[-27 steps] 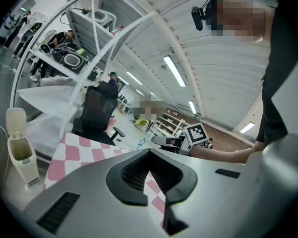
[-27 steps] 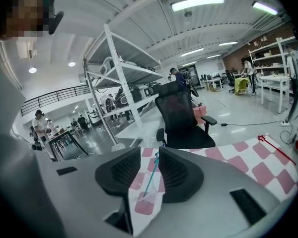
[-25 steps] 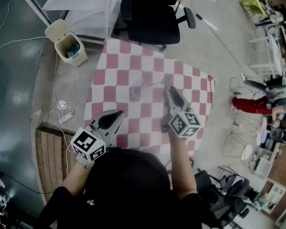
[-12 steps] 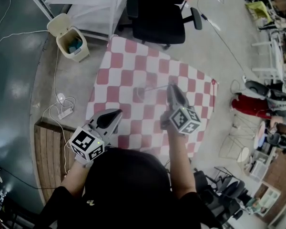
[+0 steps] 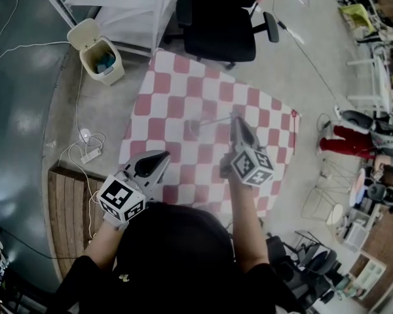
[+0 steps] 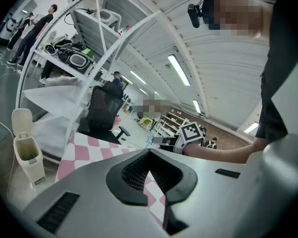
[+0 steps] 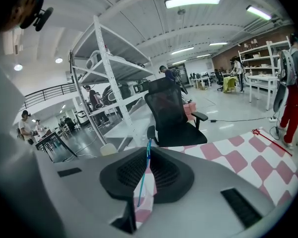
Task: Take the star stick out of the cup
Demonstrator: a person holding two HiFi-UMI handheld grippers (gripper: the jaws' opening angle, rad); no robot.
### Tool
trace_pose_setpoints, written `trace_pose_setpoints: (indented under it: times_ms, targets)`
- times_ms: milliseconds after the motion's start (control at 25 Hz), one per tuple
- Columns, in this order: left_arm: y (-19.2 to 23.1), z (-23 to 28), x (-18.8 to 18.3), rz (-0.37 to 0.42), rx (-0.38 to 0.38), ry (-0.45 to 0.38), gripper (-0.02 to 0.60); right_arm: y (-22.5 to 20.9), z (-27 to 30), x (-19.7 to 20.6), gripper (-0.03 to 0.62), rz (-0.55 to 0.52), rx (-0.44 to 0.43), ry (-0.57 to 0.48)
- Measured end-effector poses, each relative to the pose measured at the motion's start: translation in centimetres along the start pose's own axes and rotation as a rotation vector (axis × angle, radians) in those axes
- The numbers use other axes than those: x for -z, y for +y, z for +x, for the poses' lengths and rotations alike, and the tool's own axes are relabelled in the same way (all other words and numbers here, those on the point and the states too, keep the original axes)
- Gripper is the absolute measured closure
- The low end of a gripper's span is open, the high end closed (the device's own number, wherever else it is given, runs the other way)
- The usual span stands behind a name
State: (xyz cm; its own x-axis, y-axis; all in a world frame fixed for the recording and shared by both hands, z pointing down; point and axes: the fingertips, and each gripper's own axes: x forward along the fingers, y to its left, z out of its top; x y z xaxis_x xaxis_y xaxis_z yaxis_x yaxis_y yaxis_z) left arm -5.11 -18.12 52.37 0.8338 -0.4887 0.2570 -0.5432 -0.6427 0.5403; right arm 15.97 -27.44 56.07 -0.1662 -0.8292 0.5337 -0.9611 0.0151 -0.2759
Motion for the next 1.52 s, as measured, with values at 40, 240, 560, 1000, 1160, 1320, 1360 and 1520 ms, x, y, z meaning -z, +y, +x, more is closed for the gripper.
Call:
trace_pose_setpoints:
  times_ms: [40,240,560,1000,1160,1320,1360,1520]
  targets:
    - [-0.1,-0.1,0.0,0.005,-0.001,-0.001,0.541,0.1,-0.2,-0.1,0.56,0.001,-0.005,-0.006]
    - [-0.7,-0.6,-0.2,0.014,-0.01,-0.008,0.541,1.4,-1.3,-1.1,0.565,-0.019,-0.042,-0.042]
    - [-3.4,-1.2,-0.9,0.069,0.013,-0.025,0.541,2.7,-5.0,-3.4,0.566,-0.026,-0.092,-0.129]
    - [-7.9,-1.5,-2.0,0.18,0.053,-0.037,0.541,3.9,-13.3,-6.6,0.566,-0.047,-0.16,-0.264]
    - [-9.9,-1.3,-2.0,0.209,0.071,-0.039,0.541,3.6,-16.7,-6.8,0.566,-0.055,-0.179,-0.303]
    - [-11.6,-1.0,-1.9,0.222,0.085,-0.037,0.541,3.2,-19.8,-6.6,0.566,-0.066,-0.196,-0.325]
    - [-12.1,-0.9,-1.9,0.231,0.092,-0.038,0.541,2.9,-20.5,-6.5,0.566,-0.067,-0.198,-0.327]
    - [-13.8,-0.2,-1.8,0.258,0.116,-0.029,0.541,2.0,-23.0,-5.8,0.566,-0.071,-0.199,-0.337]
